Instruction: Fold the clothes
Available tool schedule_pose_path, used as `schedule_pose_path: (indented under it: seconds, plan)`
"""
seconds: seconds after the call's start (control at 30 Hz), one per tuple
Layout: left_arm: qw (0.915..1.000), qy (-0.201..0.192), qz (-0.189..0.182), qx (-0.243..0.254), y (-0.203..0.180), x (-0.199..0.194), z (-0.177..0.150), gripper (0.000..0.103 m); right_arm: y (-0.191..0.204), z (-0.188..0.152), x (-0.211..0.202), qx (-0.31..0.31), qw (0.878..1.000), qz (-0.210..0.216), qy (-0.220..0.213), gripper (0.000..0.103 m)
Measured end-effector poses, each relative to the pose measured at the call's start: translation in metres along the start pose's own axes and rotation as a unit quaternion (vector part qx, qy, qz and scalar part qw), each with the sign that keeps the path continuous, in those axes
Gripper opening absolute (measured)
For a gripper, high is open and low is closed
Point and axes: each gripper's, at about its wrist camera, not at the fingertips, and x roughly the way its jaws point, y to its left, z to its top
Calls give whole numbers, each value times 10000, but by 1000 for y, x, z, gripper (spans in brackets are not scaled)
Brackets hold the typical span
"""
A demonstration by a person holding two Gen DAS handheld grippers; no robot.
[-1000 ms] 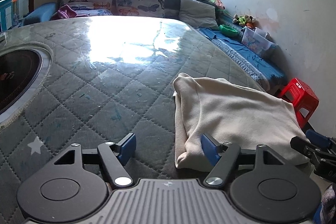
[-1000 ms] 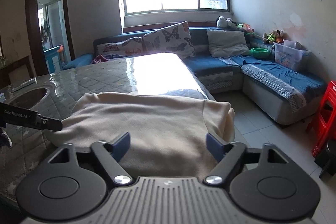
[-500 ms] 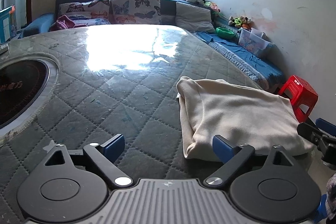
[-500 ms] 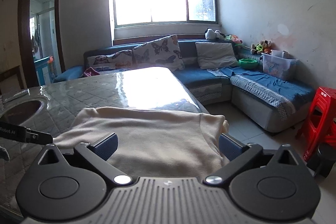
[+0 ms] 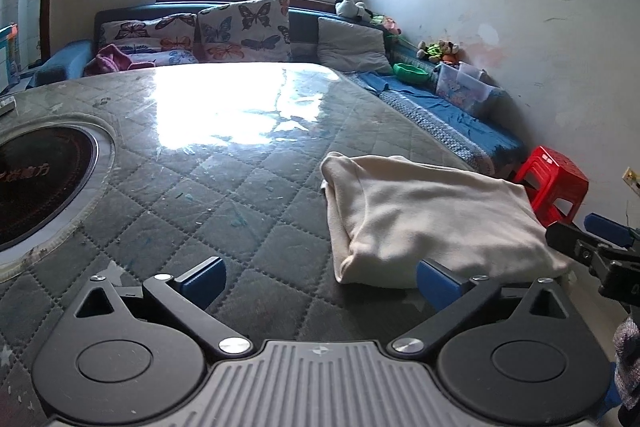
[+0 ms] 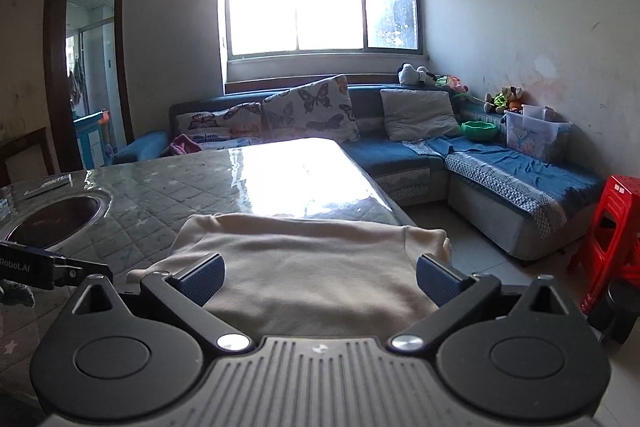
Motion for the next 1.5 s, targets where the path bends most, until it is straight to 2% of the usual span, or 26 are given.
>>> schedule_pose_path:
  seconds: [0.67, 1.07, 1.5]
  plan:
    - [9983, -49, -539, 226, -7, -14, -12, 103, 19, -5, -23, 73, 9995, -322, 23, 103]
    - [9980, 32, -556, 297, -14, -20, -19, 103, 26, -9, -34, 70, 9996, -271, -16, 103]
    - [9962, 115, -540, 673, -31, -23, -29, 103, 29, -15, -45, 164, 9998, -23, 60, 103]
